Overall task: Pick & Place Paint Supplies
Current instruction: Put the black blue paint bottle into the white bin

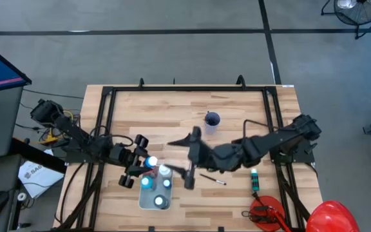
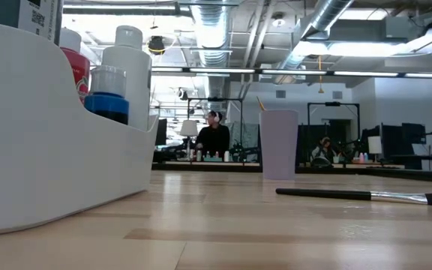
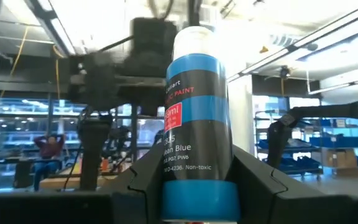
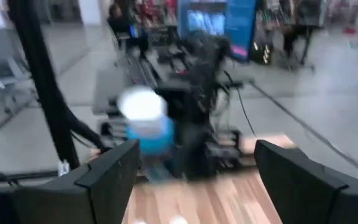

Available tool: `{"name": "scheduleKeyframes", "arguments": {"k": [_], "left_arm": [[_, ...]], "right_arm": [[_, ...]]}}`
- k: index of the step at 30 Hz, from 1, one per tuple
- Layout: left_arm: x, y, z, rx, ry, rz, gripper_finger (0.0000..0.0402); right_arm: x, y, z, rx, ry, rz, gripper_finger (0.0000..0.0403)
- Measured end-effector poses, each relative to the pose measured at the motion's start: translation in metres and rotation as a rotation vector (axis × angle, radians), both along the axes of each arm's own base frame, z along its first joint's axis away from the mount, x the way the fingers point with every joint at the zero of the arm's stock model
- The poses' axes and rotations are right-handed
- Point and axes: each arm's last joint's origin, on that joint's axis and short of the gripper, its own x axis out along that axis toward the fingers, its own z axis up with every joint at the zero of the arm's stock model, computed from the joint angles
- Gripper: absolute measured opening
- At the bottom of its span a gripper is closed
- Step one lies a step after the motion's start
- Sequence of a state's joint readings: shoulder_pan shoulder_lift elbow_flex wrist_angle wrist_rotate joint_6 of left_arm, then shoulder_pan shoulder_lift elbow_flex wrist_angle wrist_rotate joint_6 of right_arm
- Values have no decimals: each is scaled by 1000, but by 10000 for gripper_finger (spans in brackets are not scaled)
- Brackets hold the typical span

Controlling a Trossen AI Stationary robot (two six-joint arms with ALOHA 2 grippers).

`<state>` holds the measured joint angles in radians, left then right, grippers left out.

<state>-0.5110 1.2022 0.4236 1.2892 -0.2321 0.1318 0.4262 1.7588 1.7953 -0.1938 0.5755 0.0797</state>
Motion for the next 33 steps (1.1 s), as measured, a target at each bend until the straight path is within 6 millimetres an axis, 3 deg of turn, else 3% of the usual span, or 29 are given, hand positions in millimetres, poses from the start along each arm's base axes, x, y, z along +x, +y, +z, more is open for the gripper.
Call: {"name": "scheduleKeyframes", "arguments": {"k": [6,11,17,20,33], "left_arm": [[0,1,0,-5,-1,8,133],[0,1,0,-8,1,13,133],[1,1,0,-10,9,29,133],[1,1,-1,-8,16,29,133],[2,2,-3,-15,50,72,133]], "right_arm": [[17,9,-17,-21,-10,8,311],[19,1,-16,-2,-16,-8,311],[26,-2,-13,54,-68,98,311],[31,-2,-21,41,-44,94,311],[30,-10,-19,64,21,66,311]]}}
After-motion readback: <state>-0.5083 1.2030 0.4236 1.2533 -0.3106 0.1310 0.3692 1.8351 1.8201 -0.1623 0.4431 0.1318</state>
